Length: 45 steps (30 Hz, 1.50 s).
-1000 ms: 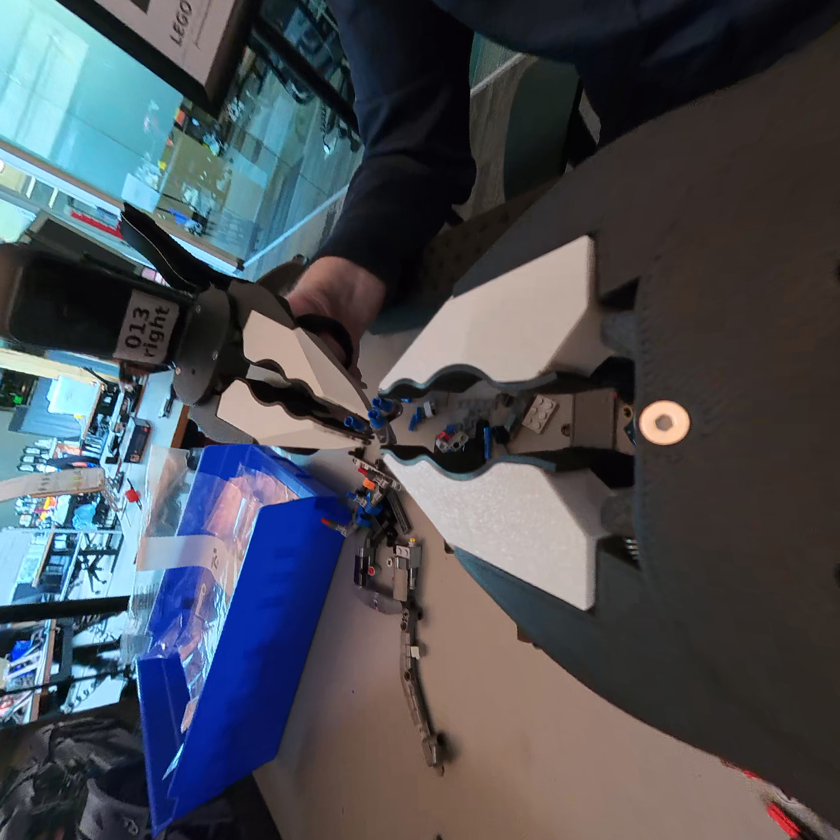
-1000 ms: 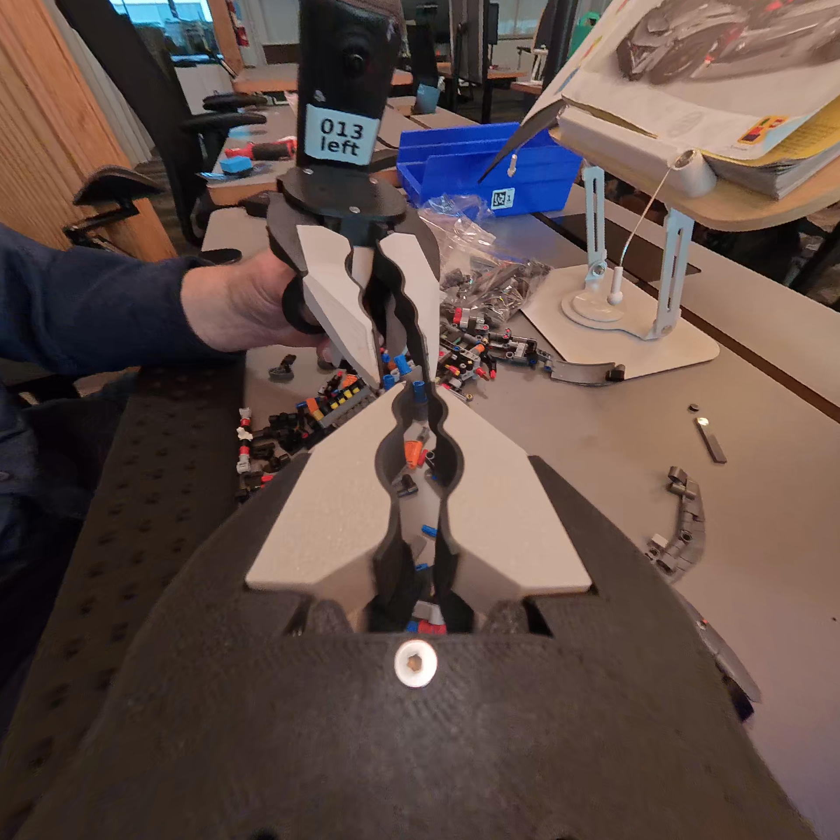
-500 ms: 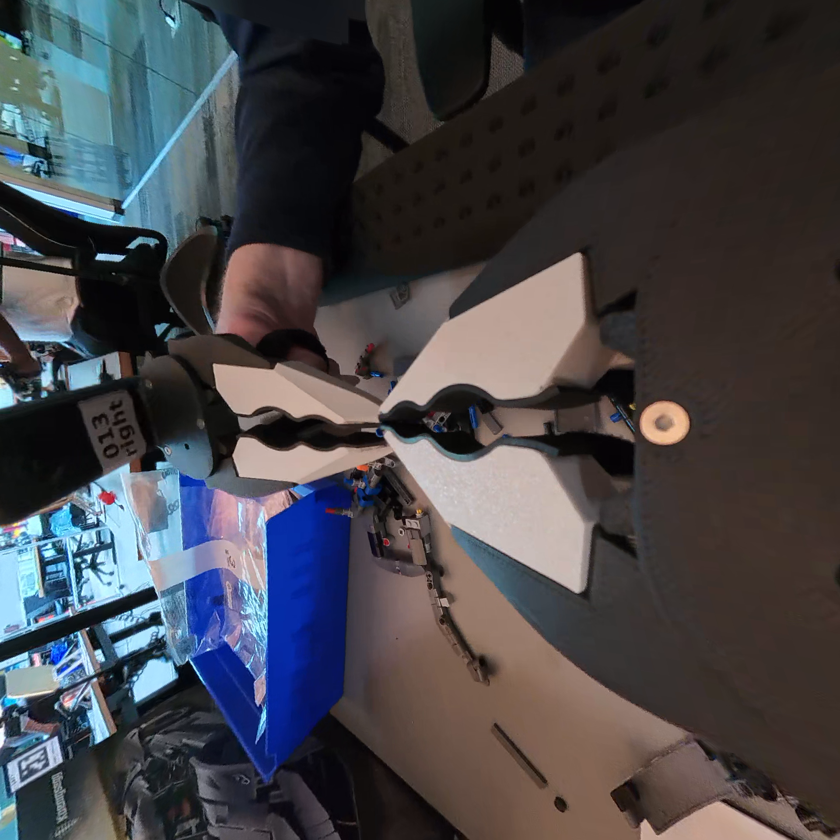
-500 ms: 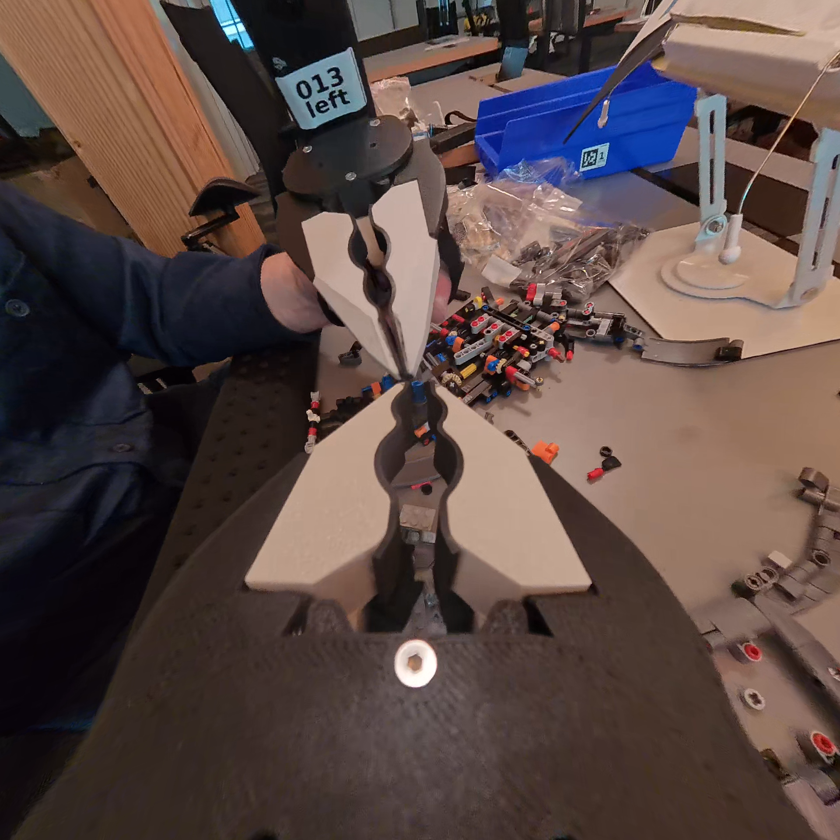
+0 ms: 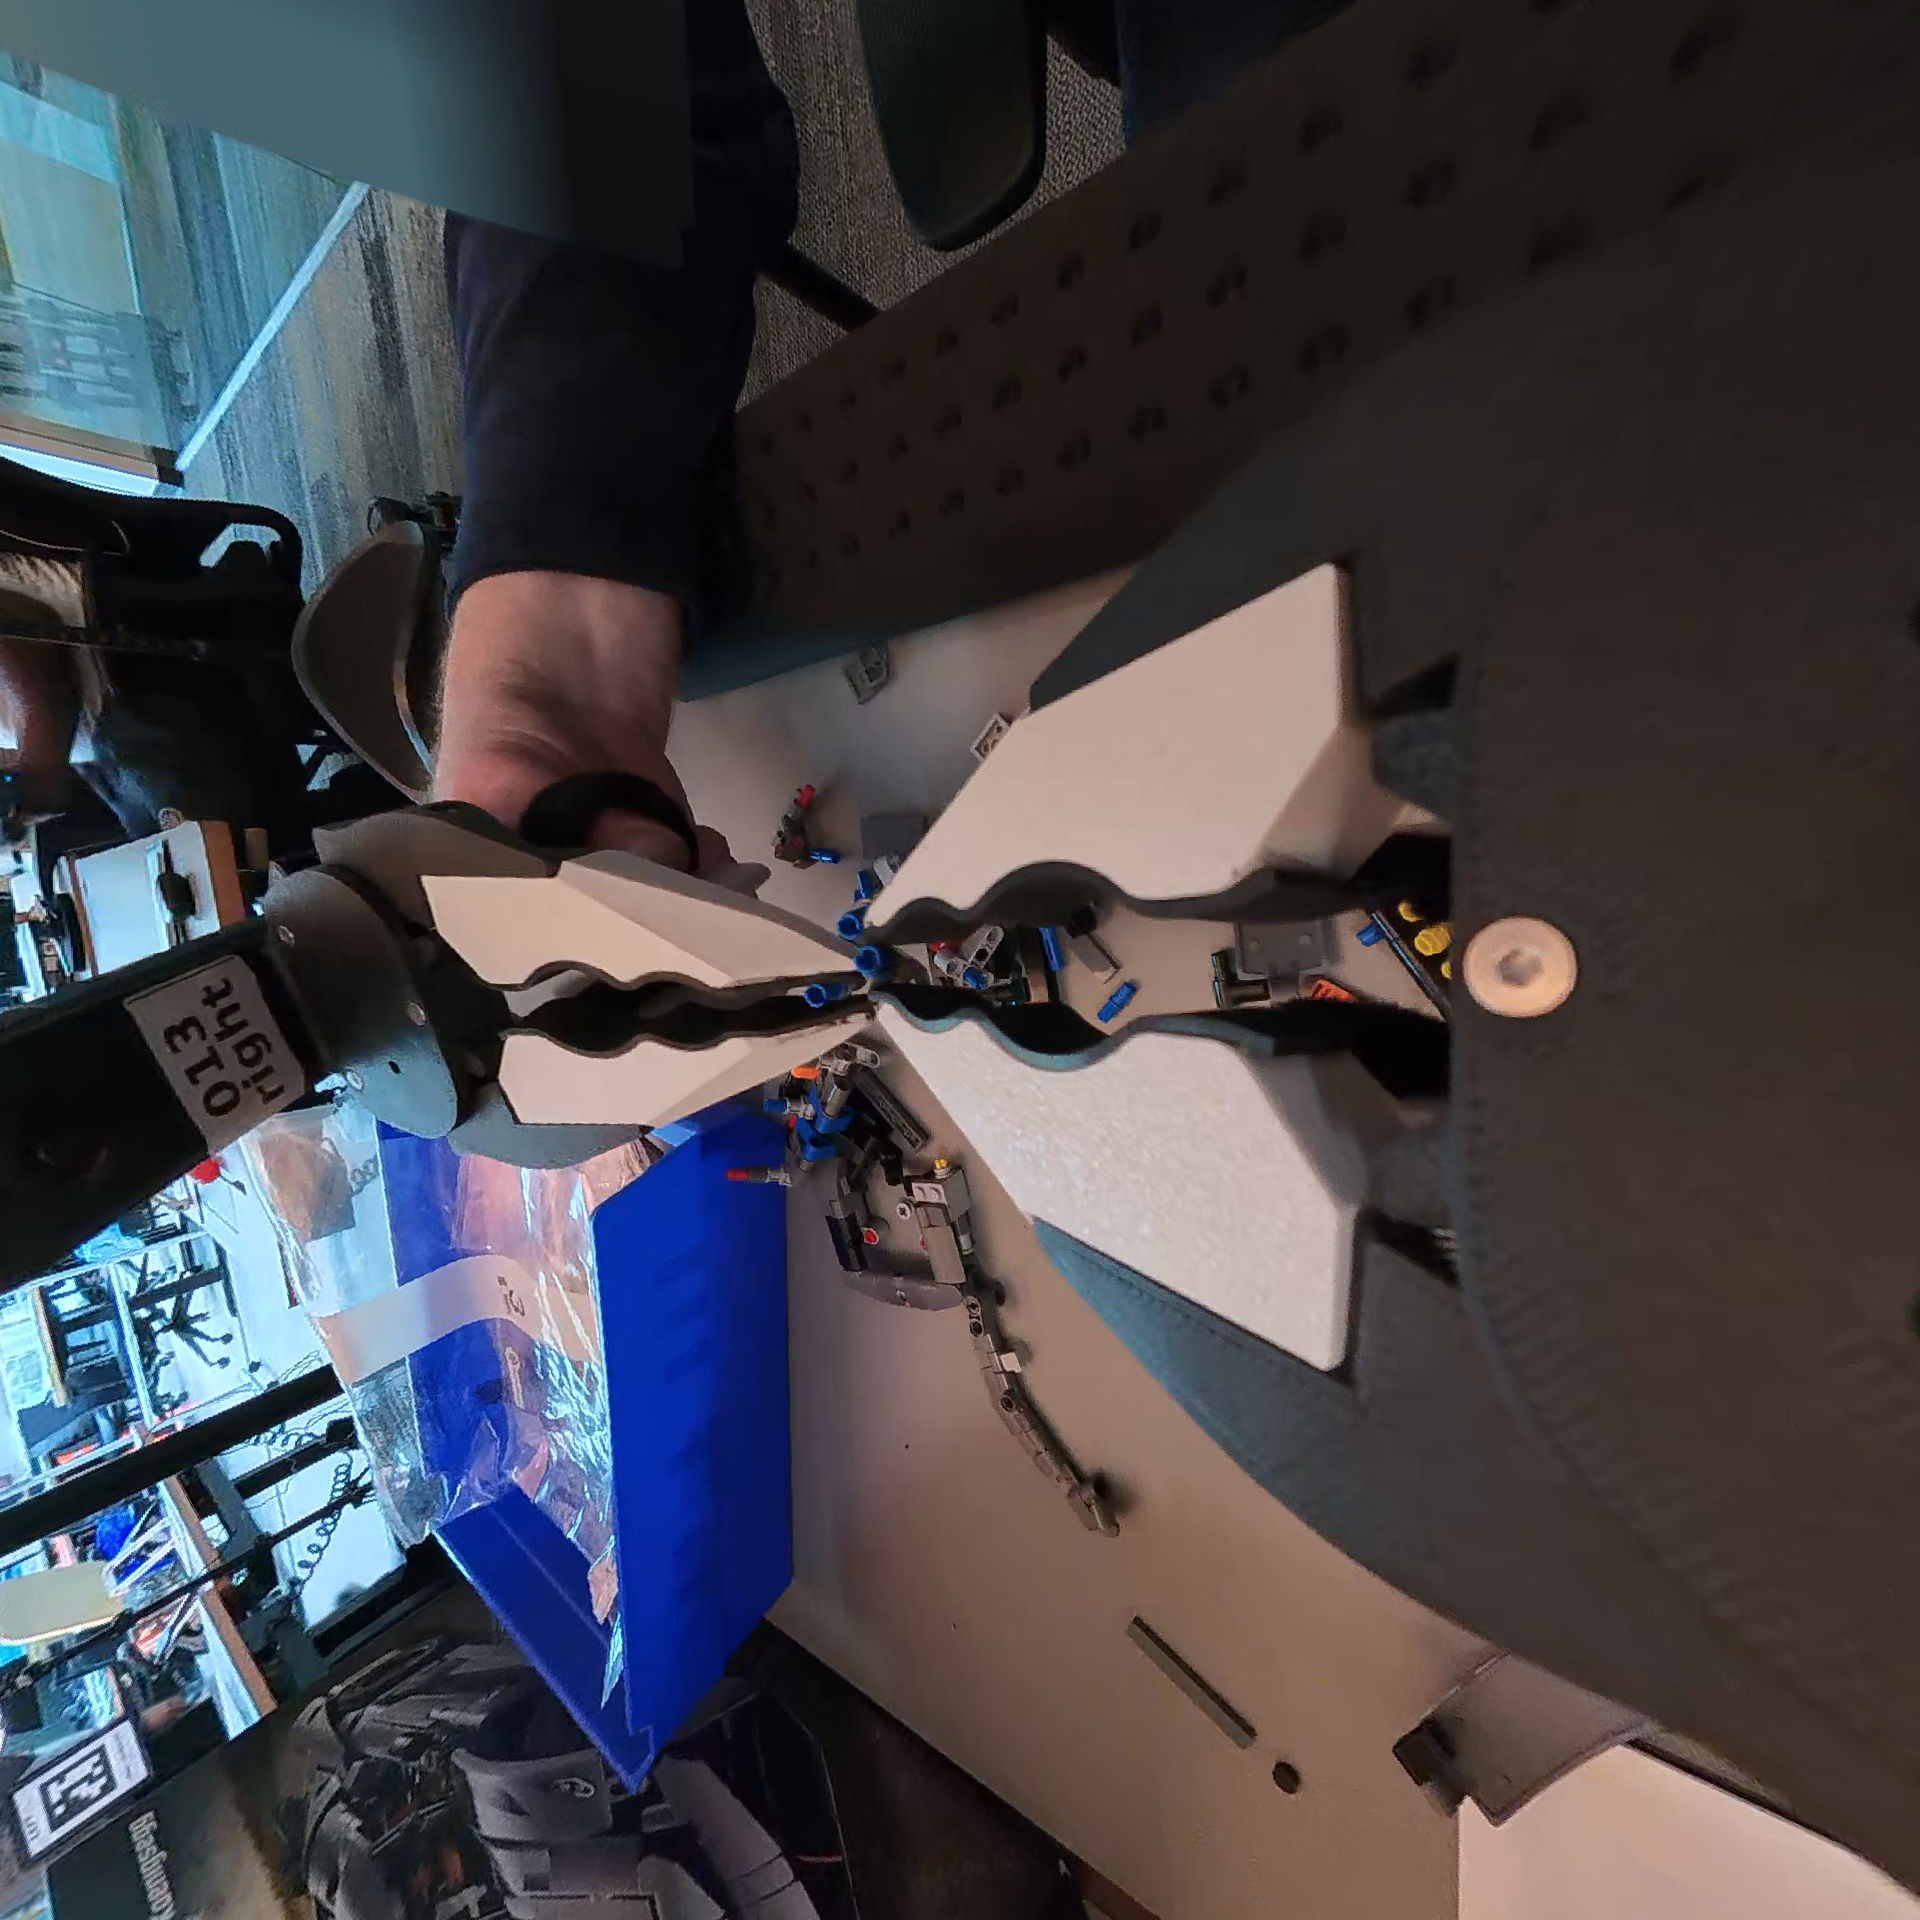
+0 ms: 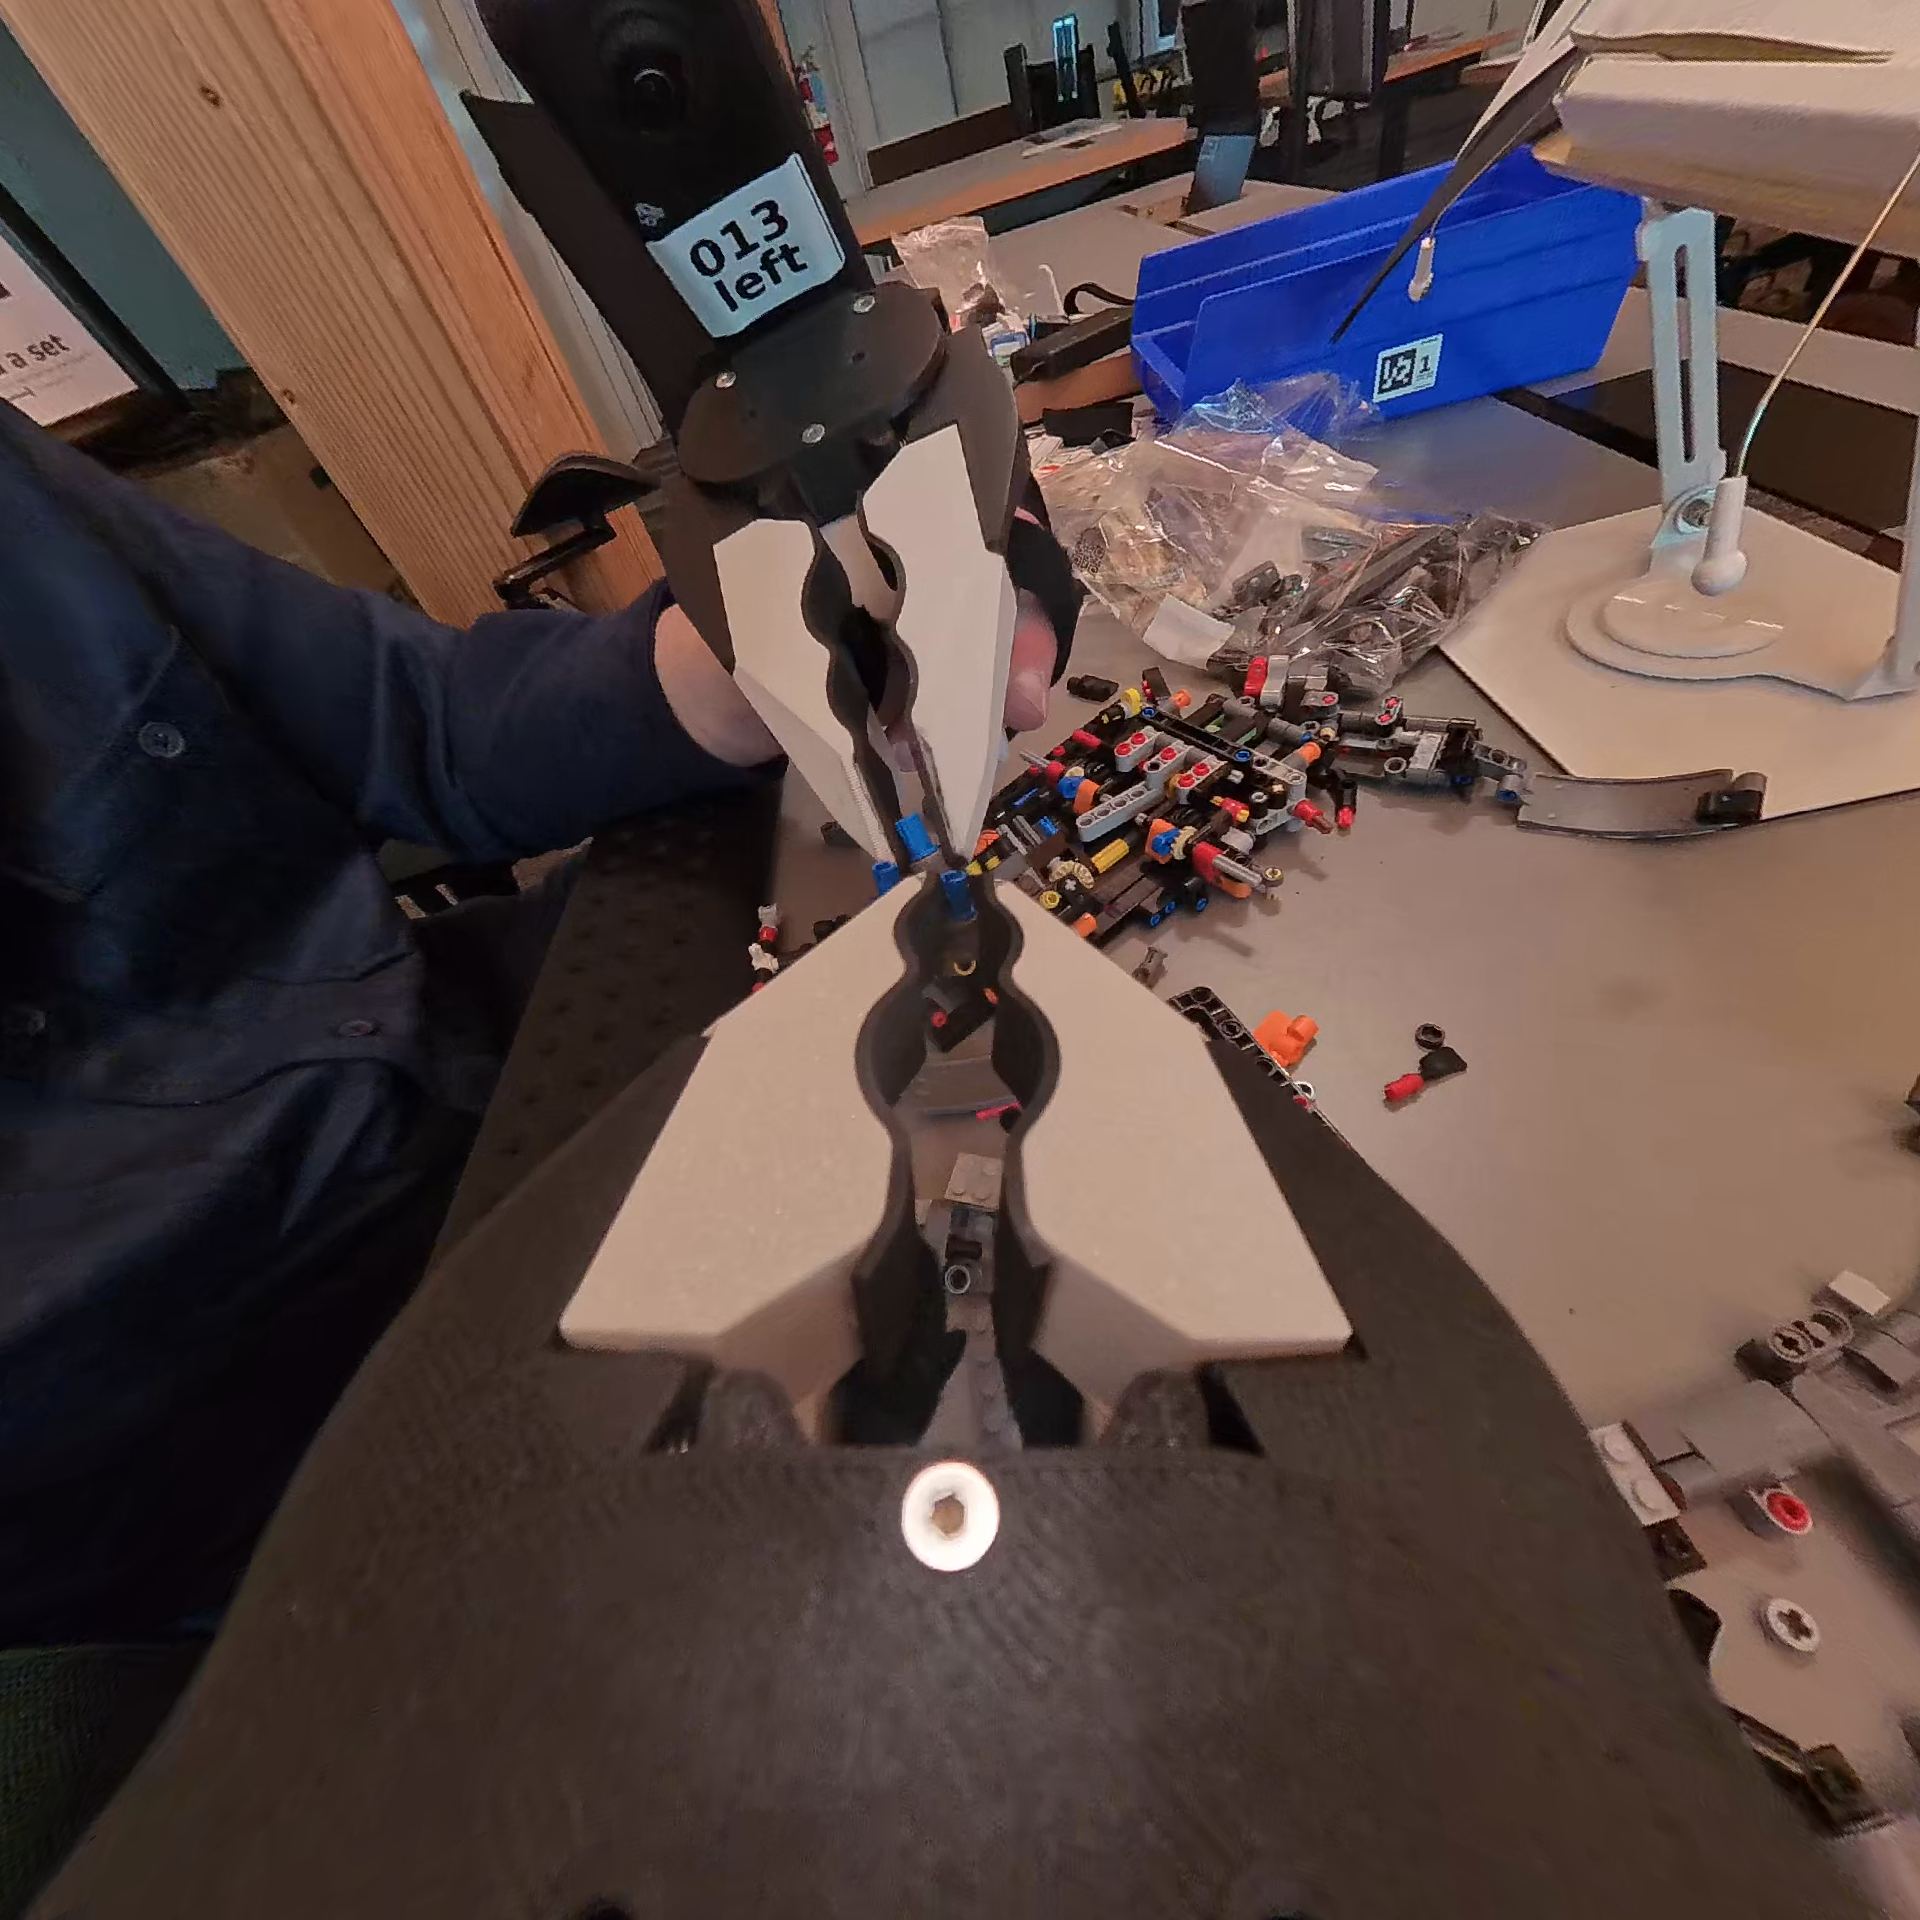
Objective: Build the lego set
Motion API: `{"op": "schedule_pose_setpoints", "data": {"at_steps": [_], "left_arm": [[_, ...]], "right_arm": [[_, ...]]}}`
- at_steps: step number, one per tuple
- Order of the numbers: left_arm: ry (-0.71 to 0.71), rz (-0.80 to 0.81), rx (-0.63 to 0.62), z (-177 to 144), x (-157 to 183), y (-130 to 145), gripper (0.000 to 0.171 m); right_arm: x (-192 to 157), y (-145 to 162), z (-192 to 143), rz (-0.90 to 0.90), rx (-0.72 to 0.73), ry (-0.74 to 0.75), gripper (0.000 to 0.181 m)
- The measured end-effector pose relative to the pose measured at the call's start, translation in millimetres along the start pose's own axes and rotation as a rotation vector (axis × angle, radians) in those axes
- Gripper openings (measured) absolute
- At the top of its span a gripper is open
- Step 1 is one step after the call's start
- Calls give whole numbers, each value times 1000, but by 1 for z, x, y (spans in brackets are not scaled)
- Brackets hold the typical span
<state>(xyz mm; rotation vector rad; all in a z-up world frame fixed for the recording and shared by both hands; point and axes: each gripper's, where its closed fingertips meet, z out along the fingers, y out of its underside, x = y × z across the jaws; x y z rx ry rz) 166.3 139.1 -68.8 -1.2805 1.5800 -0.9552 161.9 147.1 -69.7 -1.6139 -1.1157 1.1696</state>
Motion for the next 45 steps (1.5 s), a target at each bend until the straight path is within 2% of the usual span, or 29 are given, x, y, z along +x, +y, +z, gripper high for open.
{"op": "schedule_pose_setpoints", "data": {"at_steps": [13,17,23,27,31,33,36,41,43,45], "left_arm": [[3,8,71,-3,3,-13,6],[-3,21,32,0,4,-7,2],[6,20,40,0,5,-8,5],[11,10,46,-1,5,-9,2],[-29,24,21,-2,1,-8,1],[-49,-24,20,-3,-7,-7,1],[-81,-113,57,-8,-19,-8,1],[-101,-219,114,-8,-29,-11,1],[-108,-226,106,-5,-29,-9,1],[-86,-240,113,-1,-26,-11,1]], "right_arm": [[-3,-1,-2,22,15,-28,3],[-3,0,-1,15,7,-30,3],[-5,-1,-2,17,20,-41,3],[-6,-2,-2,18,24,-47,3],[-4,-3,-1,29,36,-40,3],[-1,-8,-2,36,70,-19,2],[6,-16,-7,28,109,30,21],[13,-8,5,-110,10,175,49],[20,-13,5,-170,18,264,43],[19,-18,4,-184,50,274,28]]}}
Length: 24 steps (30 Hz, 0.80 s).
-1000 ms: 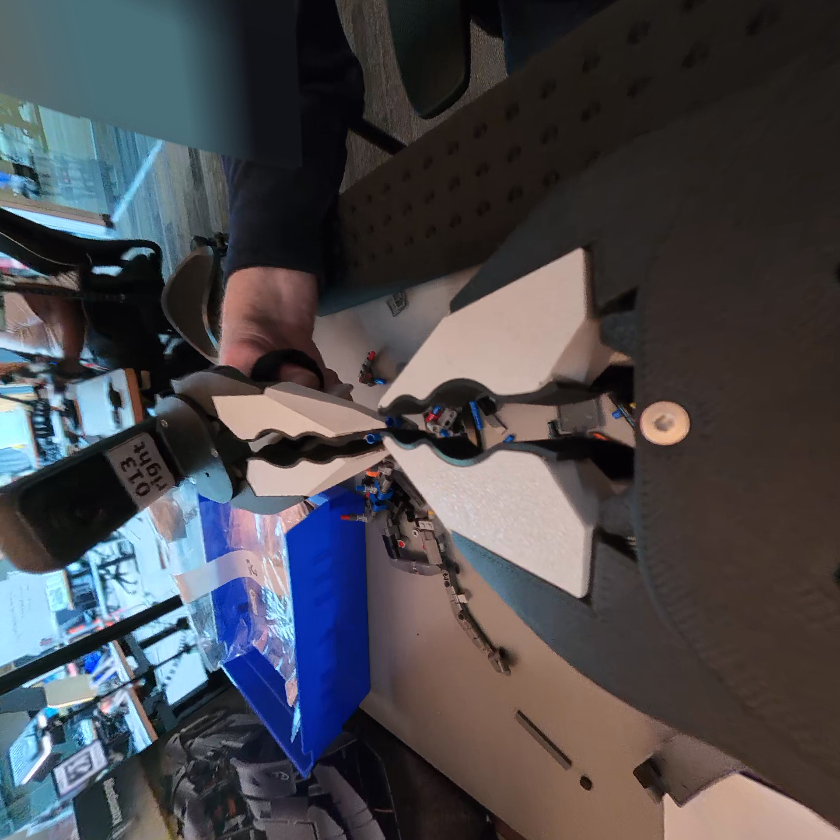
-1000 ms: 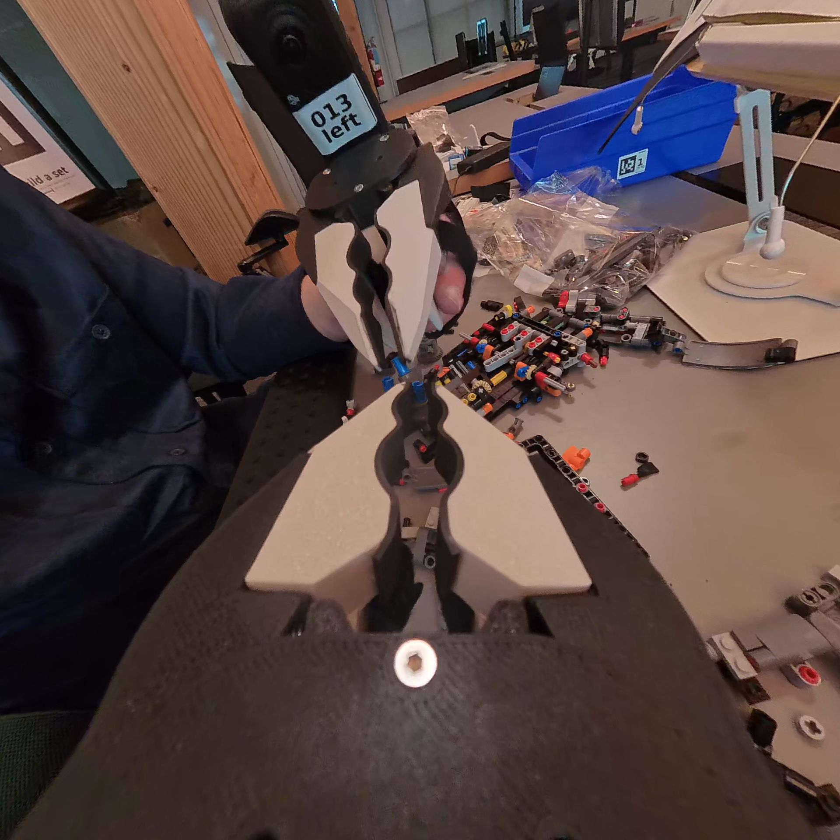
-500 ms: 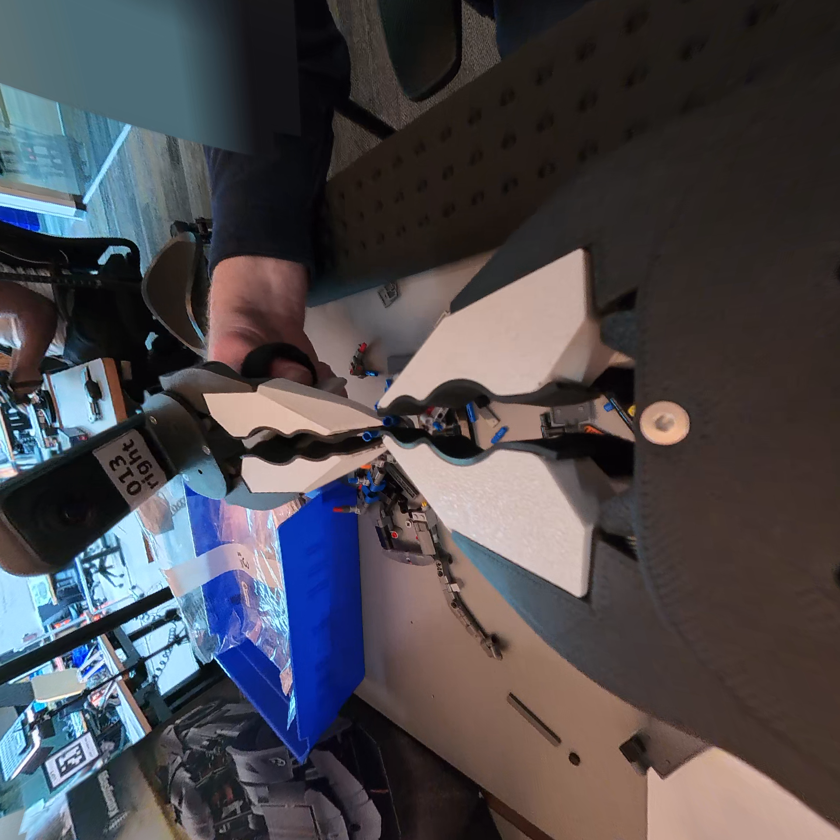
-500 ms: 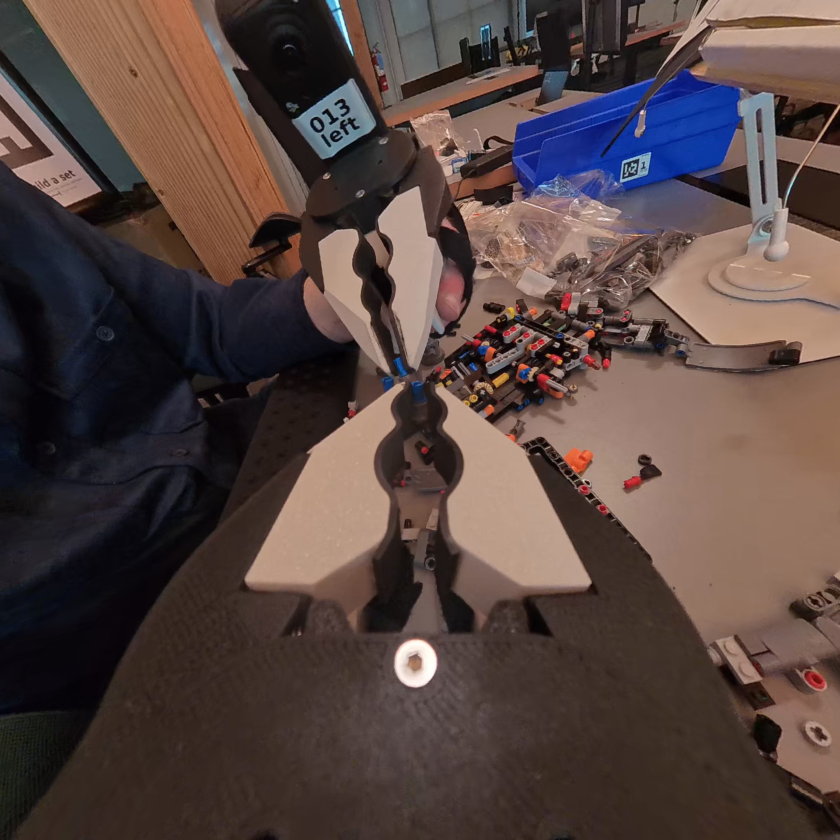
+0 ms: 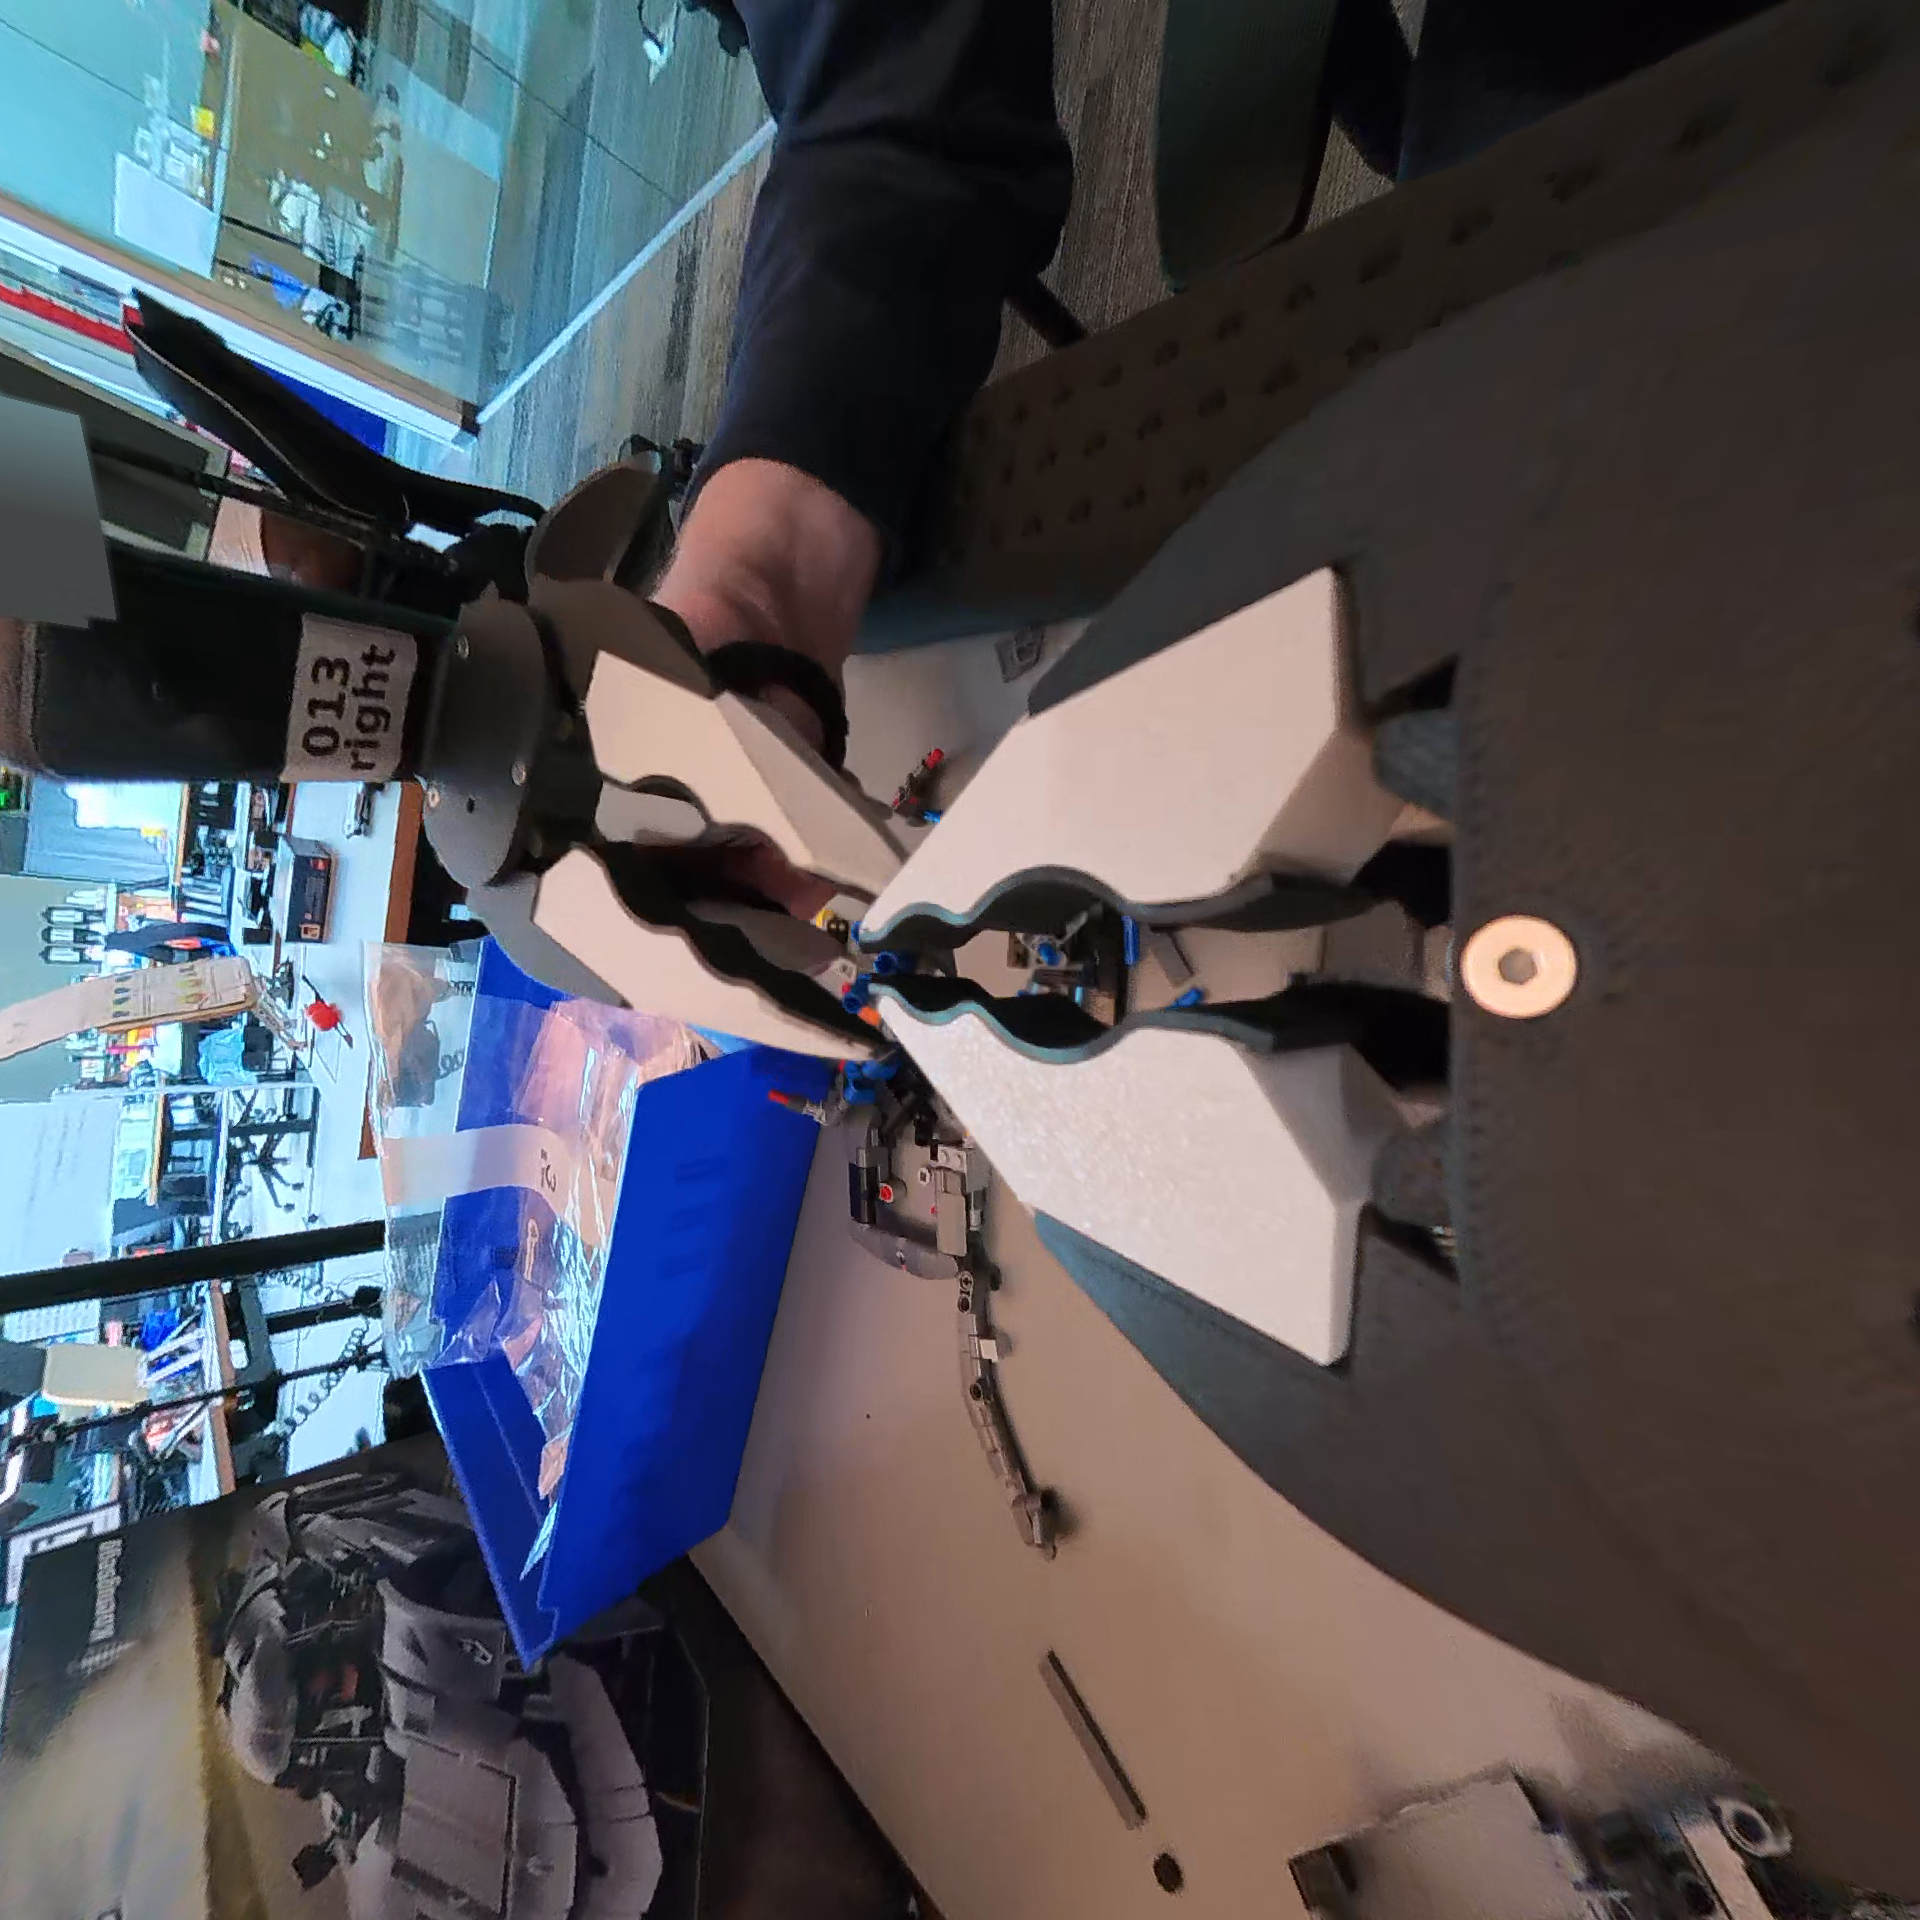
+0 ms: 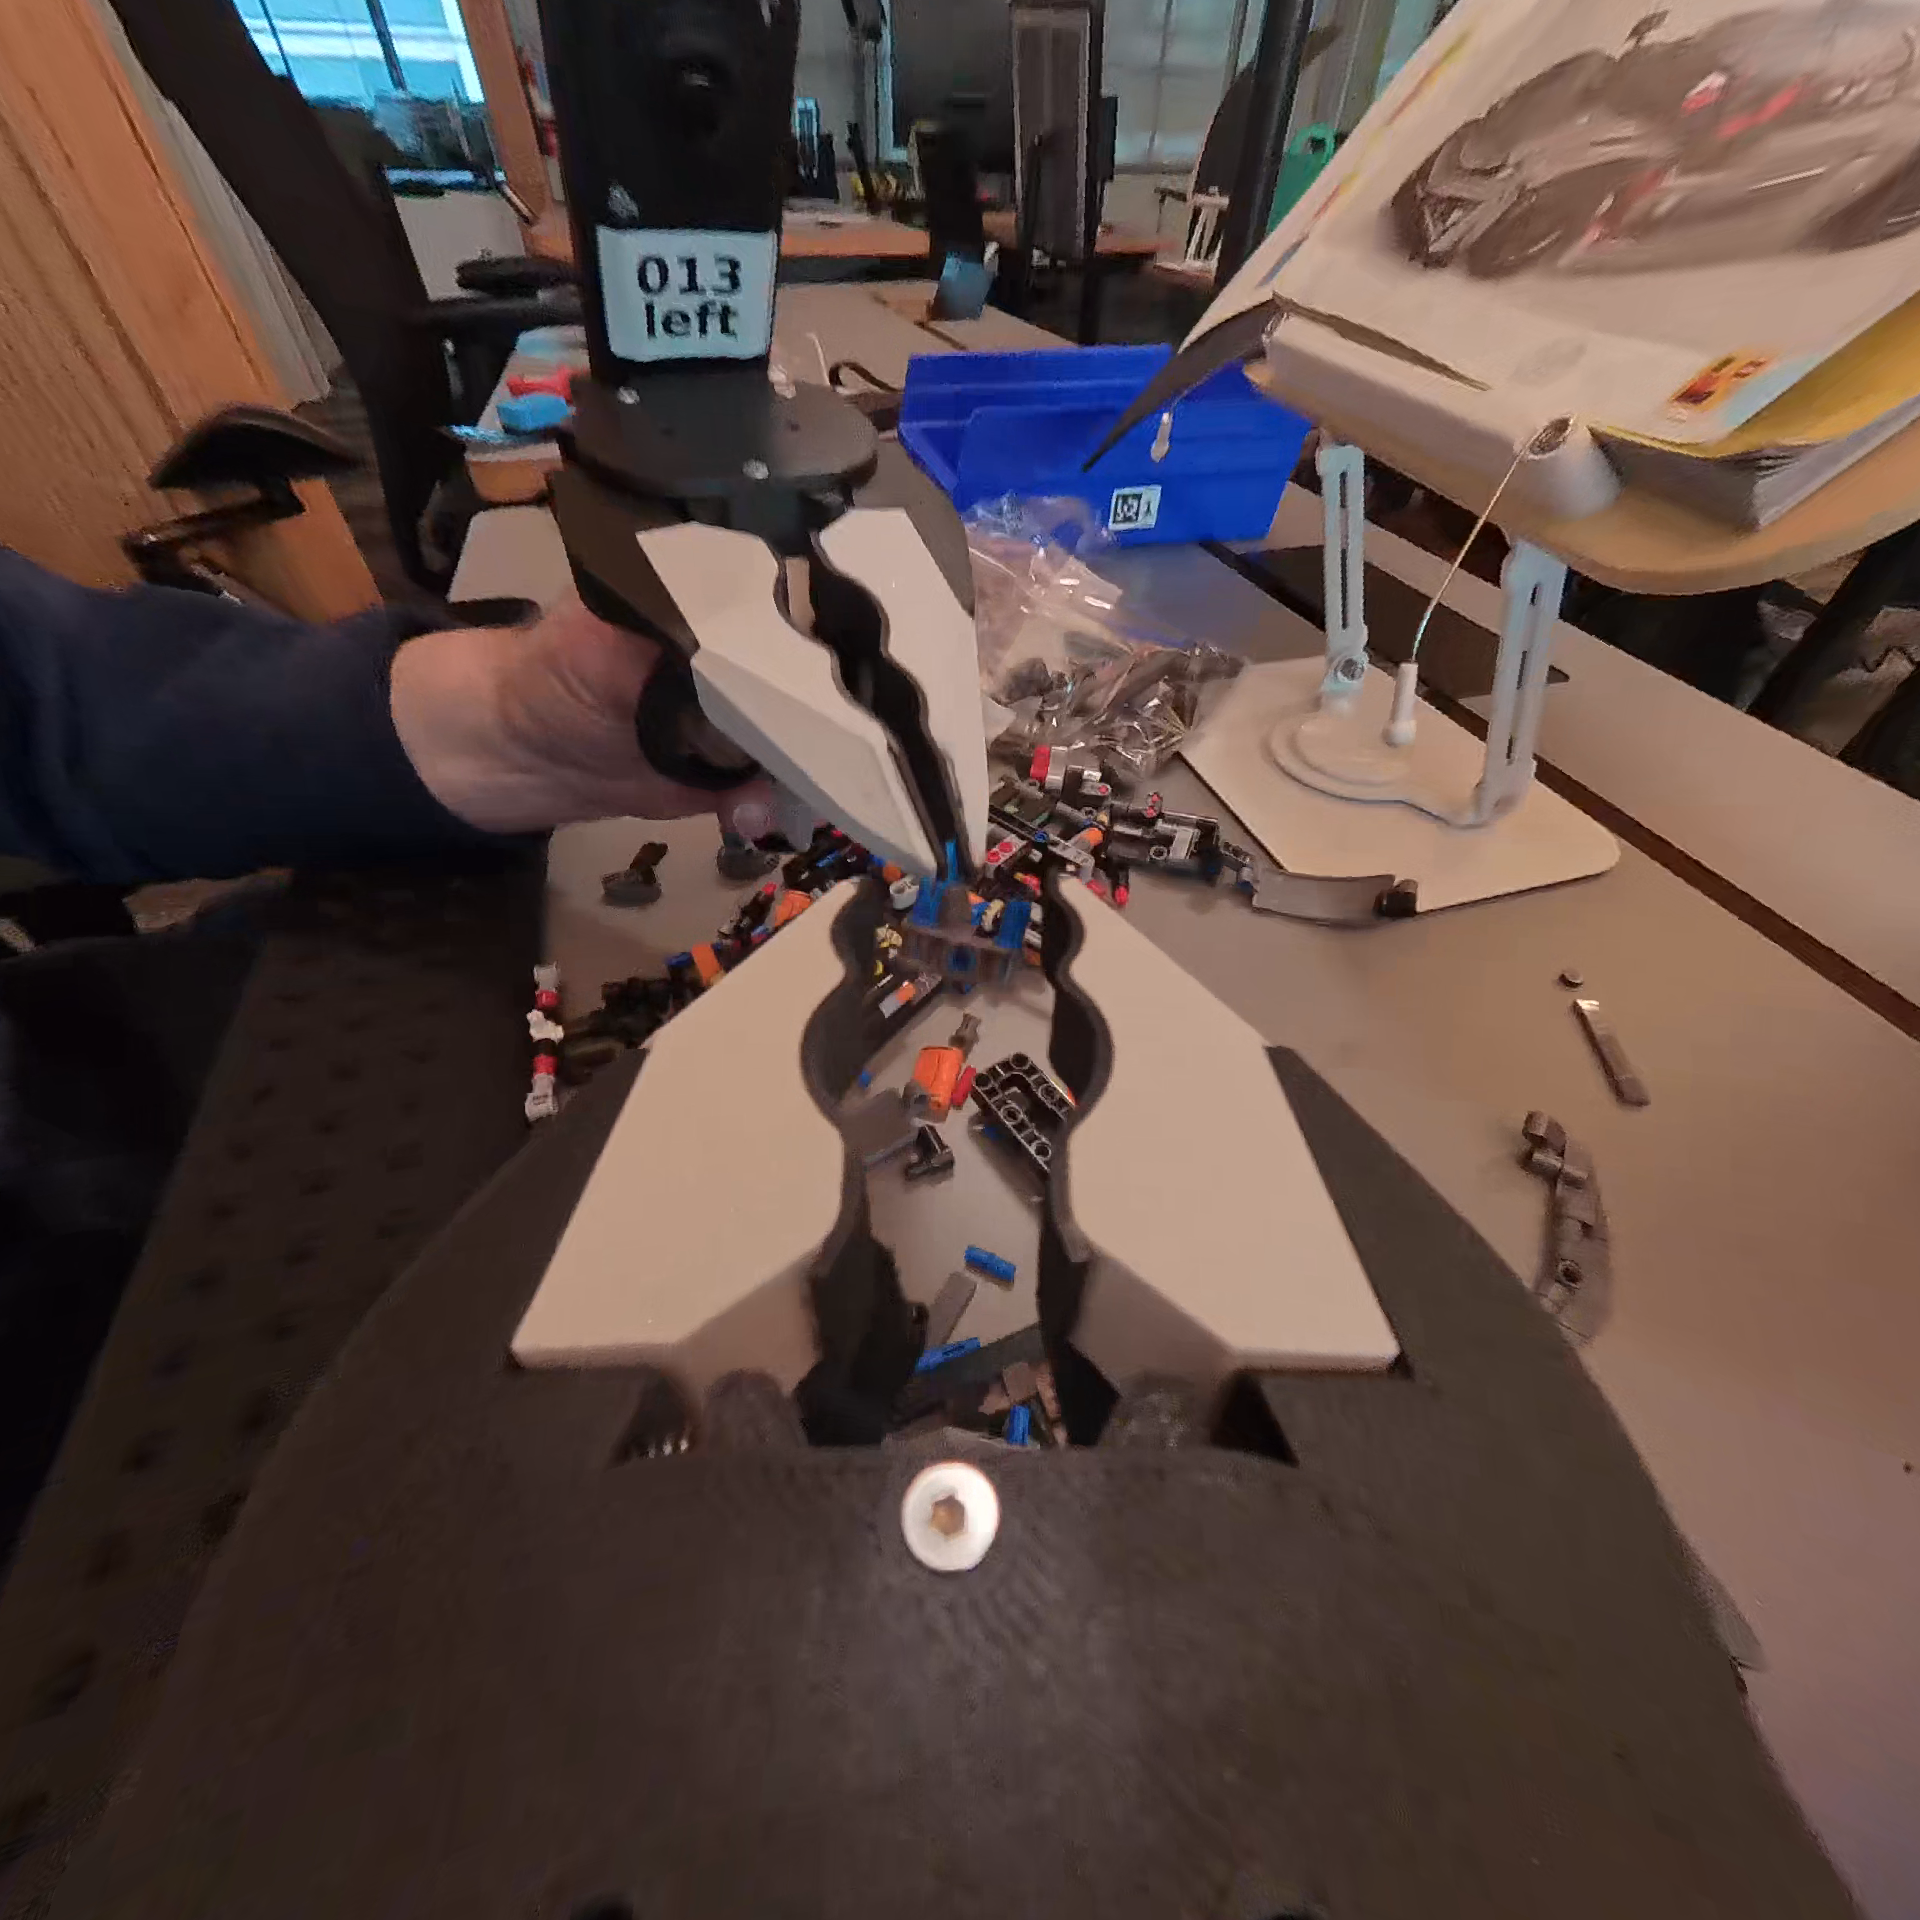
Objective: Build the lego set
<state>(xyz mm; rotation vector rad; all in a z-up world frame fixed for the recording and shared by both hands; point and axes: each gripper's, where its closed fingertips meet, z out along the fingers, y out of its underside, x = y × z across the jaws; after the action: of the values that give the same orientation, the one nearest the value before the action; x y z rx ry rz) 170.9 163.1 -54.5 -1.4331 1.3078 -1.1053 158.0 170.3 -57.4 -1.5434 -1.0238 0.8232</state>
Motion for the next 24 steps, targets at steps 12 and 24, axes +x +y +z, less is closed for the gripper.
{"op": "schedule_pose_setpoints", "data": {"at_steps": [12,24], "left_arm": [[35,-66,50,0,2,-5,1],[13,-130,83,-8,-4,-10,1]], "right_arm": [[-4,7,4,66,-35,-46,24],[-8,5,12,57,-49,-15,22]]}}
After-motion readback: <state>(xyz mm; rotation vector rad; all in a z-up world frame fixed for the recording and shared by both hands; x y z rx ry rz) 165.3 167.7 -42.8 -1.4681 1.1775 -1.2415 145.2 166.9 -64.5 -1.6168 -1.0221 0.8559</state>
